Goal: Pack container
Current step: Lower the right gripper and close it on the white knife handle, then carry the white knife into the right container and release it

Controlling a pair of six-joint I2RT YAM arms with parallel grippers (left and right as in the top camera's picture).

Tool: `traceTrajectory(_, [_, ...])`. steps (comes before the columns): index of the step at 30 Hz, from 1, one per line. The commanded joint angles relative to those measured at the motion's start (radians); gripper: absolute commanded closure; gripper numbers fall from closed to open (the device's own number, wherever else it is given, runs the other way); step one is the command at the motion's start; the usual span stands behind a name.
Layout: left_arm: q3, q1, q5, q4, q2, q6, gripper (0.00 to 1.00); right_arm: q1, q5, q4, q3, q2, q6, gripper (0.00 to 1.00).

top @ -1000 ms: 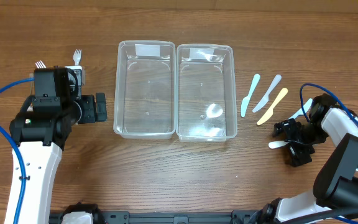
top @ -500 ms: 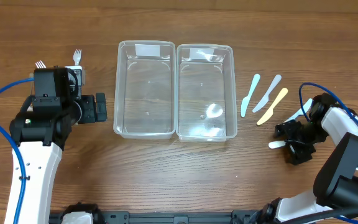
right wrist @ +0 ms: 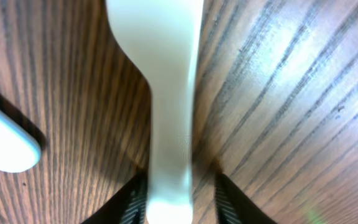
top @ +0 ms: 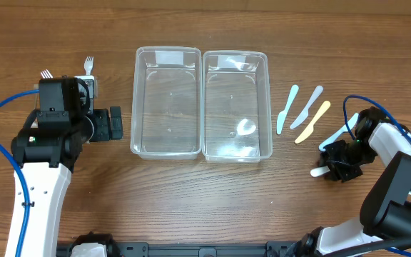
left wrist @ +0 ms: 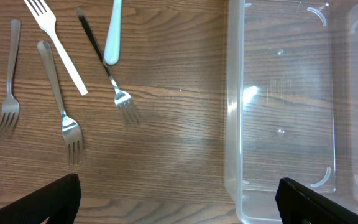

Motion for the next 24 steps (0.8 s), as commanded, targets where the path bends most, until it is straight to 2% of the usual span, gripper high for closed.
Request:
traceTrajectory(1, [0.023,0.004,0.015,0.005,0.000,0.004,0.00,-0.002,0.037,0.003,0.002,0.023,0.005,0.69])
traceTrajectory(6, [0.023,0.004,0.014,0.005,0.000,0.004,0.00,-0.002,0.038,0.005,0.002,0.023,0.005,0.74])
traceTrajectory(14, [0.023,0.004,0.014,0.005,0.000,0.004,0.00,-0.002,0.038,0.023,0.002,0.023,0.005,0.95])
traceTrajectory(24, [0.023,0.004,0.014,0.009,0.000,0.005,0.00,-0.002,0.038,0.095,0.003,0.011,-0.024,0.96])
